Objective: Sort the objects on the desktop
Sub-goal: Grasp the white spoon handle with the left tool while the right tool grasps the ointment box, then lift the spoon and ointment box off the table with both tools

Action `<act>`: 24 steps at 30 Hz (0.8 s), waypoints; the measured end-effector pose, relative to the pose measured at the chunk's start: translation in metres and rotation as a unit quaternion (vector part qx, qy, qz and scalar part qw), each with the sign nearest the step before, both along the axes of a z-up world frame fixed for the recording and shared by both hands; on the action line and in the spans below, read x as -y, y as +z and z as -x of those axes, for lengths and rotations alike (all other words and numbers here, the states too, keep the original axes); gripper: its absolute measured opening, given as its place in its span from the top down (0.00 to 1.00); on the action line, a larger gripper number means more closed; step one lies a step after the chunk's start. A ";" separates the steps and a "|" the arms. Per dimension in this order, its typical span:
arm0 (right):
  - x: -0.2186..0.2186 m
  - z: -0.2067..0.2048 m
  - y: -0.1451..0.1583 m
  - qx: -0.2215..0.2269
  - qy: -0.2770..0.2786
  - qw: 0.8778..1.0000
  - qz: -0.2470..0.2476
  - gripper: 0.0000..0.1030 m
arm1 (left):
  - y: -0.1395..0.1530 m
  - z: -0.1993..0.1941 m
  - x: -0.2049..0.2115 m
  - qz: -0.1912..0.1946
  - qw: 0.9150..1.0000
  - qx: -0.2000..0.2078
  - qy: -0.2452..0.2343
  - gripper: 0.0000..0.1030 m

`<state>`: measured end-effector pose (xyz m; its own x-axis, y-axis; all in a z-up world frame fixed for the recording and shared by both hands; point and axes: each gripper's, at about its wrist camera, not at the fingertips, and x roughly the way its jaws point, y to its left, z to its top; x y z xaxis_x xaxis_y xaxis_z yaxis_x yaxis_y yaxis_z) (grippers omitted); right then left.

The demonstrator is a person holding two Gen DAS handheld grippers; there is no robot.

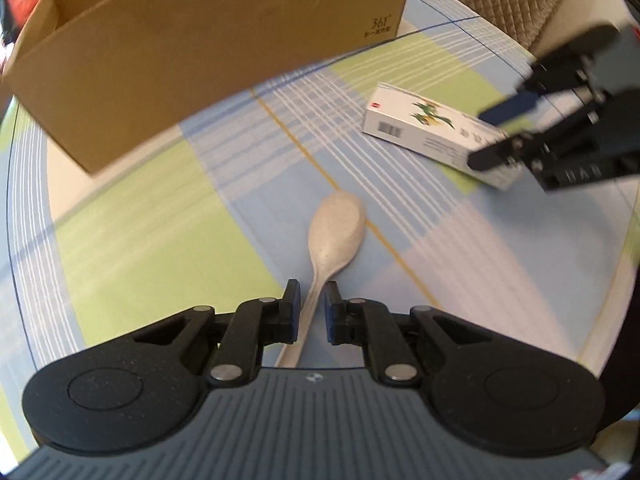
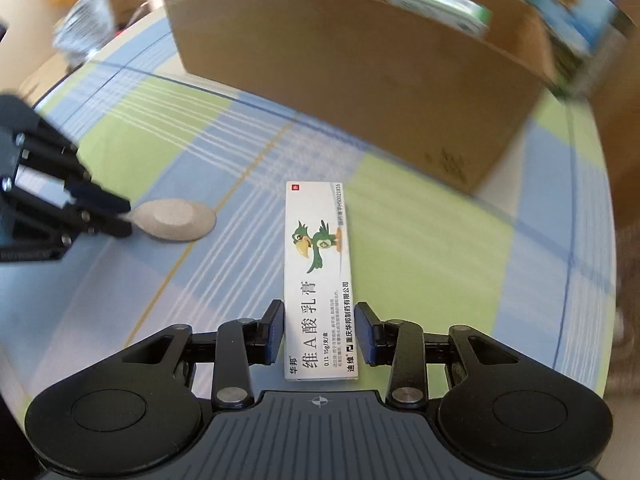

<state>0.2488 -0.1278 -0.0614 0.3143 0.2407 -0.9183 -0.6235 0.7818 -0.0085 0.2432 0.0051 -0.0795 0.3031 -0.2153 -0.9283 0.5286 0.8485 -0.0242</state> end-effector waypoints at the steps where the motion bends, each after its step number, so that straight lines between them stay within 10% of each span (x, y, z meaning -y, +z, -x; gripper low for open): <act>1: 0.004 0.007 0.001 -0.002 -0.015 1.000 -0.003 0.66 | 0.000 0.005 0.002 0.004 1.000 -0.002 0.008 0.91; 10: 0.020 0.055 0.007 0.032 -0.052 0.997 -0.048 0.64 | 0.000 0.036 0.010 0.023 0.999 0.046 0.008 0.88; 14: 0.025 0.066 0.006 0.060 -0.062 0.994 -0.072 0.38 | 0.001 0.041 0.003 0.056 0.996 0.072 0.024 0.88; 24: 0.025 0.076 -0.004 0.109 -0.045 0.987 -0.113 0.38 | -0.012 0.053 0.005 0.060 0.991 0.116 0.025 0.88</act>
